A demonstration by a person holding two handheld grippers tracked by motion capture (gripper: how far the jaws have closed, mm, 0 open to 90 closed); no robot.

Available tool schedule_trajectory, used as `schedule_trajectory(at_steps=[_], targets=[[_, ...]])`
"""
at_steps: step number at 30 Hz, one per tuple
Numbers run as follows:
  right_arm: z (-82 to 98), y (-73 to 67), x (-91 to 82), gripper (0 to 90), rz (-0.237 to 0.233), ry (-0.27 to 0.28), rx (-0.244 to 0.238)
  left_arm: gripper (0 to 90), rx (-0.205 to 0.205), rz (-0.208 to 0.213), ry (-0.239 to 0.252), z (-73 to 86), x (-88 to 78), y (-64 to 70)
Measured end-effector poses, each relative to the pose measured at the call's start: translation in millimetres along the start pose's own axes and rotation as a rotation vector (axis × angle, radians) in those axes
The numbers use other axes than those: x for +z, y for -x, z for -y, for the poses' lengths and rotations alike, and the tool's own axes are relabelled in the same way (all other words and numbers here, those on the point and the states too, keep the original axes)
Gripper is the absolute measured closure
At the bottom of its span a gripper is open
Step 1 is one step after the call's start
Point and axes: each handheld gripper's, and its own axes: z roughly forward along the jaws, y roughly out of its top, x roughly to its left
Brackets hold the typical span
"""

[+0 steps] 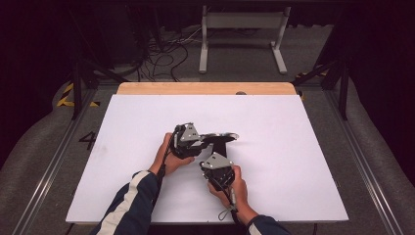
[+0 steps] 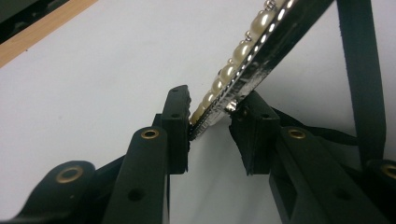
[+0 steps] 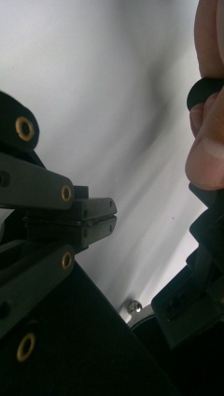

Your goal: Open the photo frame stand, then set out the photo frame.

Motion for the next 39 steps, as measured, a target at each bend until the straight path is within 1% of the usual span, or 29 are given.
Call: schedule_trajectory(at_steps=[2,4,5,6,11,14,19,20,22,25,26,30,33,39], targets=[[-0.3,-1.6,0.1,90.0,0.013,-0.004,-0.011,68.6,0.007,-0.010,-0.004,0.0,-0.4,1.3],[-0.4,-2.5,-0.7,90.0,0.018,-0.004,-0.011,69.1,0.018,-0.029,-0.012,-0.4,-1.0,4.0],[-0.4,-2.3,-1.4,90.0,0.021,-0.005,-0.012,69.5,0.030,-0.031,-0.021,-0.7,-1.6,4.9],[-0.4,-1.7,-2.0,90.0,0.023,-0.005,-0.005,70.2,0.029,-0.036,-0.023,-0.5,-2.1,6.1],[-1.0,0.5,-4.4,90.0,0.023,0.000,0.007,72.6,0.037,-0.036,-0.022,0.6,-2.2,7.5],[-3.9,-0.5,-3.7,90.0,0.024,0.007,0.009,73.3,0.049,-0.045,-0.026,0.0,-2.0,9.0],[-3.0,-1.3,0.4,90.0,0.036,-0.007,0.012,73.6,0.055,-0.047,-0.032,0.1,-2.4,9.3],[-2.1,-0.4,0.4,90.0,0.040,-0.010,0.009,73.7,0.054,-0.051,-0.035,0.2,-2.6,10.1],[-0.8,1.5,-0.5,90.0,0.045,-0.014,0.024,74.2,0.062,-0.060,-0.044,-0.2,-3.7,11.5],[-0.4,4.0,-3.5,90.0,0.053,-0.015,0.032,75.6,0.081,-0.082,-0.051,-0.1,-5.8,15.9],[-0.4,4.9,-4.7,90.0,0.051,-0.012,0.035,76.0,0.089,-0.082,-0.054,-0.1,-6.6,16.2],[1.3,6.9,-6.3,90.0,0.049,-0.013,0.042,77.6,0.086,-0.080,-0.052,1.4,-9.6,17.5],[3.1,9.0,-7.6,90.0,0.034,-0.017,0.054,78.2,0.085,-0.079,-0.046,3.2,-10.9,18.8],[4.3,11.1,-9.4,90.0,0.022,-0.015,0.065,78.7,0.081,-0.091,-0.043,4.8,-12.8,22.6]])
